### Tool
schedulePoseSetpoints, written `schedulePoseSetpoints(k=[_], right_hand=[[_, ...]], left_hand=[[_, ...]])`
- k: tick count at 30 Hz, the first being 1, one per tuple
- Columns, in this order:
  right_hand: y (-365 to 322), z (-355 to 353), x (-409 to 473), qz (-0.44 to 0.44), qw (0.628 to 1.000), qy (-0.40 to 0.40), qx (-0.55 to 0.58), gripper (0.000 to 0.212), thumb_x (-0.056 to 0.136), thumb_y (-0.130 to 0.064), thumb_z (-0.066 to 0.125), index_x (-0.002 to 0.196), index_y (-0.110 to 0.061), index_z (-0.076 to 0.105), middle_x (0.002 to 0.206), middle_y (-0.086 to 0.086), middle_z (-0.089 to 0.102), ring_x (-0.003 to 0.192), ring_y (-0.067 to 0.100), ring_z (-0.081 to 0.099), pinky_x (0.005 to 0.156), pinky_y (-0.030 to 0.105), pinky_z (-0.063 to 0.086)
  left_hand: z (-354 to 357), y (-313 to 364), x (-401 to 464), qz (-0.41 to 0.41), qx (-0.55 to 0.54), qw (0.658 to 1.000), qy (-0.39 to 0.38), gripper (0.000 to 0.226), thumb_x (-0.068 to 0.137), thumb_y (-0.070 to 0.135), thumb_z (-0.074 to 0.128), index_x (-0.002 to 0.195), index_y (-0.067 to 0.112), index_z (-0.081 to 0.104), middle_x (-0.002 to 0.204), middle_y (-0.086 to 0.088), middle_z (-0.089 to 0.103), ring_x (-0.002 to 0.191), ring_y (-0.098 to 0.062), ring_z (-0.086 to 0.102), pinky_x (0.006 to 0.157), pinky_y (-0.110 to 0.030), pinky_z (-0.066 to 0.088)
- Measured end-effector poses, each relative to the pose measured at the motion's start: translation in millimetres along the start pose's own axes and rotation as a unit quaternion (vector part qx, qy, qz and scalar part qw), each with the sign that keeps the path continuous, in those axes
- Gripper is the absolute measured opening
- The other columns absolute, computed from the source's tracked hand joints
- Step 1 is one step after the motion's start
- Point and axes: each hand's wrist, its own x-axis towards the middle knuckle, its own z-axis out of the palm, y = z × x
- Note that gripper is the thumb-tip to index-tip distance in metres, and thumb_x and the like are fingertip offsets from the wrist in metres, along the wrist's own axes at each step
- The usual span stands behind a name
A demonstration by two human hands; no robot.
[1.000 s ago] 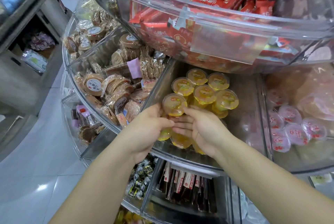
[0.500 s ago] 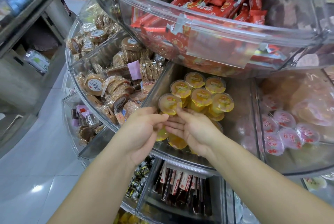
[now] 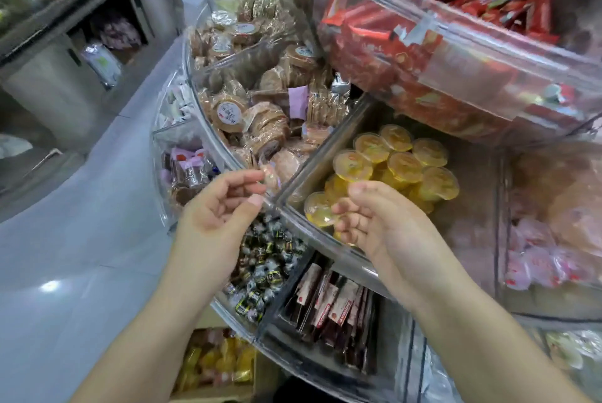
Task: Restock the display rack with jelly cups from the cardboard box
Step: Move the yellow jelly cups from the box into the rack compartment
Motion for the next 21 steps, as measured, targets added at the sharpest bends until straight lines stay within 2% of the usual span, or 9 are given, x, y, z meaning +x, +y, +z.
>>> schedulePoseSetpoints(k=[4, 7, 10, 12, 15, 17, 18, 20, 21], right_hand=[[48.9, 74.7, -16.5, 0.024, 0.994, -0.092, -0.052, 0.011, 0.090, -0.006, 0.051, 0.090, -0.016, 0.055, 0.066, 0.000, 0.062, 0.056, 0.013, 0.055, 0.053, 0.020, 0.047], [134.3, 121.8, -18.8, 0.136, 0.971, -0.148, -0.133, 0.011, 0.090, -0.002, 0.050, 0.096, -0.011, 0.051, 0.070, 0.005, 0.058, 0.054, 0.013, 0.050, 0.050, 0.016, 0.041], [242.9, 146.0, -11.1, 0.273, 0.931, -0.161, -0.182, 0.012, 0.091, 0.003, 0.048, 0.098, -0.006, 0.046, 0.073, 0.012, 0.049, 0.051, 0.013, 0.043, 0.043, 0.012, 0.035], [324.8, 143.8, 3.6, 0.345, 0.890, -0.163, -0.250, 0.010, 0.093, 0.000, 0.045, 0.101, -0.005, 0.045, 0.069, 0.006, 0.047, 0.053, 0.012, 0.042, 0.043, 0.013, 0.033], [452.0, 110.1, 42.7, 0.399, 0.814, -0.161, -0.390, 0.022, 0.094, -0.003, 0.043, 0.115, 0.001, 0.049, 0.079, 0.006, 0.050, 0.064, 0.015, 0.046, 0.051, 0.017, 0.035], [530.8, 76.6, 73.4, 0.390, 0.764, -0.162, -0.488, 0.026, 0.093, -0.003, 0.044, 0.118, 0.001, 0.050, 0.094, 0.010, 0.052, 0.075, 0.018, 0.050, 0.056, 0.020, 0.034], [563.8, 58.9, 89.6, 0.381, 0.727, -0.173, -0.545, 0.026, 0.093, -0.006, 0.045, 0.118, -0.001, 0.052, 0.102, 0.010, 0.054, 0.085, 0.022, 0.054, 0.063, 0.022, 0.036], [618.7, 31.9, 123.2, 0.357, 0.652, -0.208, -0.636, 0.025, 0.092, -0.013, 0.048, 0.114, -0.004, 0.057, 0.114, 0.012, 0.061, 0.101, 0.028, 0.058, 0.075, 0.027, 0.043], [641.5, 23.9, 139.5, 0.345, 0.633, -0.217, -0.659, 0.025, 0.091, -0.017, 0.050, 0.112, -0.006, 0.058, 0.113, 0.014, 0.063, 0.101, 0.030, 0.060, 0.077, 0.030, 0.046]], left_hand=[[-64.9, -46.9, -34.4, -0.049, -0.017, 0.994, 0.098, 0.034, 0.087, 0.001, 0.058, 0.085, 0.034, 0.067, 0.079, 0.016, 0.069, 0.079, 0.001, 0.060, 0.075, -0.008, 0.048], [-113.6, -118.0, -76.2, -0.139, 0.000, 0.976, 0.166, 0.033, 0.087, 0.003, 0.058, 0.083, 0.034, 0.068, 0.080, 0.008, 0.068, 0.077, 0.000, 0.061, 0.071, -0.006, 0.046], [-147.6, -218.2, -121.6, -0.263, 0.024, 0.943, 0.201, 0.030, 0.087, -0.001, 0.056, 0.083, 0.027, 0.066, 0.081, 0.000, 0.066, 0.083, -0.016, 0.061, 0.074, -0.014, 0.046], [-159.8, -293.8, -154.0, -0.347, 0.050, 0.915, 0.198, 0.025, 0.087, -0.002, 0.055, 0.087, 0.021, 0.064, 0.084, -0.003, 0.065, 0.091, -0.026, 0.061, 0.075, -0.023, 0.043], [-162.7, -406.2, -190.4, -0.438, 0.108, 0.882, 0.137, 0.022, 0.089, 0.006, 0.054, 0.089, 0.027, 0.062, 0.090, -0.002, 0.067, 0.094, -0.023, 0.063, 0.076, -0.027, 0.044], [-157.5, -476.0, -199.2, -0.477, 0.126, 0.865, 0.095, 0.018, 0.090, 0.010, 0.054, 0.096, 0.023, 0.064, 0.096, -0.003, 0.068, 0.096, -0.025, 0.063, 0.078, -0.028, 0.045], [-154.0, -508.9, -198.7, -0.487, 0.139, 0.859, 0.078, 0.018, 0.089, 0.010, 0.054, 0.101, 0.019, 0.065, 0.100, -0.005, 0.068, 0.098, -0.028, 0.063, 0.081, -0.030, 0.047], [-148.7, -571.5, -191.0, -0.480, 0.163, 0.861, 0.048, 0.023, 0.089, 0.008, 0.053, 0.108, 0.013, 0.065, 0.108, -0.008, 0.067, 0.104, -0.027, 0.061, 0.090, -0.031, 0.046], [-146.3, -599.7, -185.5, -0.472, 0.164, 0.865, 0.036, 0.025, 0.088, 0.008, 0.053, 0.111, 0.011, 0.063, 0.113, -0.009, 0.066, 0.107, -0.026, 0.059, 0.092, -0.026, 0.043]])
